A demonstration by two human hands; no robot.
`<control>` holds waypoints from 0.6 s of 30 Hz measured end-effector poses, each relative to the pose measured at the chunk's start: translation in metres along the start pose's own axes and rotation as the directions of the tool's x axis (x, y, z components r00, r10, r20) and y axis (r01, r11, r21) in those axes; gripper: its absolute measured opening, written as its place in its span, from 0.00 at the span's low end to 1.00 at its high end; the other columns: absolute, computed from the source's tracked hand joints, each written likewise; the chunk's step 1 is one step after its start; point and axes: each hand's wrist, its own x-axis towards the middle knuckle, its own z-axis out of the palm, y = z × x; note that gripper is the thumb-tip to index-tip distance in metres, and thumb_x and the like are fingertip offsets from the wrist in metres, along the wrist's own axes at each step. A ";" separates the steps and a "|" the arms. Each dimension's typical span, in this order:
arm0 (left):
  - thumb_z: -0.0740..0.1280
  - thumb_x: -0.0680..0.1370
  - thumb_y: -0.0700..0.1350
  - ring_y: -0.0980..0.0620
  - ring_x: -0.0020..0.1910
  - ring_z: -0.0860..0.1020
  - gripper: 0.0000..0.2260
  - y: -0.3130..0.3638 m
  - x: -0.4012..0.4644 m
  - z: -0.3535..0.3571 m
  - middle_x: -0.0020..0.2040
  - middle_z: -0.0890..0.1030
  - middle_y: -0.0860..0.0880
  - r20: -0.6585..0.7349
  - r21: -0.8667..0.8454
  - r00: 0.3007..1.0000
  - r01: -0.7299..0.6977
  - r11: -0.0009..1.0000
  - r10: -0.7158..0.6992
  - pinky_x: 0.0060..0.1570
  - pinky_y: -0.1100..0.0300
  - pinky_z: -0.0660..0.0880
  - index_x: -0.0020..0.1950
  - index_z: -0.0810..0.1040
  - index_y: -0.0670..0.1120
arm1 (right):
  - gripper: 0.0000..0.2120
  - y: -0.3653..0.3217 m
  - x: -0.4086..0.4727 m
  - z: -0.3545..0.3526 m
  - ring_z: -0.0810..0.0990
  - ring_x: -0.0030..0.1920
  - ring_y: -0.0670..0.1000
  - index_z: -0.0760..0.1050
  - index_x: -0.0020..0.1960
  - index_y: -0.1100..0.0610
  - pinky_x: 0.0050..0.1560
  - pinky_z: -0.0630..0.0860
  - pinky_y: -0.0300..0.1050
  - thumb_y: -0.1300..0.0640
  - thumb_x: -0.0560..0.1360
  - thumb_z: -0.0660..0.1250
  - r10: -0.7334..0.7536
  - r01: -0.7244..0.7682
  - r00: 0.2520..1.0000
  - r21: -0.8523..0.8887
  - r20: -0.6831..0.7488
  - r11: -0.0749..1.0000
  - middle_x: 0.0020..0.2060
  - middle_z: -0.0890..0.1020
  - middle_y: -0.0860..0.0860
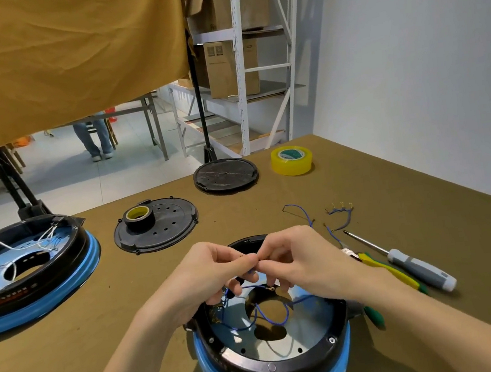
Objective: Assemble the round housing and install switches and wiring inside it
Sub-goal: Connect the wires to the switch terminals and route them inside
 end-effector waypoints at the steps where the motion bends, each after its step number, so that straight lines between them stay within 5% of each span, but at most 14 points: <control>1: 0.72 0.79 0.56 0.59 0.28 0.77 0.11 0.001 -0.001 -0.004 0.42 0.88 0.49 -0.025 0.048 1.000 -0.006 0.999 0.007 0.22 0.68 0.64 0.46 0.89 0.50 | 0.05 0.000 0.001 0.005 0.84 0.32 0.52 0.83 0.50 0.54 0.35 0.81 0.46 0.55 0.81 0.69 -0.005 0.005 1.000 -0.022 -0.017 1.000 0.35 0.86 0.50; 6: 0.67 0.82 0.52 0.64 0.35 0.81 0.08 -0.014 0.005 -0.032 0.40 0.86 0.61 -0.439 0.300 0.875 -0.072 0.951 0.204 0.37 0.67 0.74 0.47 0.84 0.54 | 0.06 0.004 0.007 0.018 0.83 0.33 0.53 0.81 0.49 0.54 0.38 0.81 0.49 0.57 0.82 0.66 0.046 -0.043 0.999 -0.127 0.016 0.991 0.34 0.86 0.50; 14: 0.68 0.82 0.49 0.63 0.42 0.82 0.07 -0.044 0.029 -0.023 0.42 0.86 0.56 -0.382 0.235 0.910 -0.071 0.969 0.159 0.44 0.61 0.77 0.48 0.86 0.54 | 0.05 0.002 0.026 0.030 0.76 0.37 0.45 0.79 0.52 0.50 0.40 0.73 0.43 0.55 0.82 0.64 0.035 -0.020 0.998 -0.320 0.042 0.947 0.38 0.80 0.43; 18: 0.67 0.82 0.50 0.62 0.44 0.82 0.07 -0.054 0.034 -0.024 0.43 0.86 0.57 -0.350 0.242 0.923 -0.075 0.967 0.159 0.47 0.61 0.78 0.49 0.86 0.54 | 0.13 0.004 0.028 0.040 0.78 0.52 0.47 0.81 0.62 0.54 0.55 0.75 0.46 0.55 0.85 0.58 0.049 -0.026 0.997 -0.361 0.055 0.932 0.52 0.82 0.49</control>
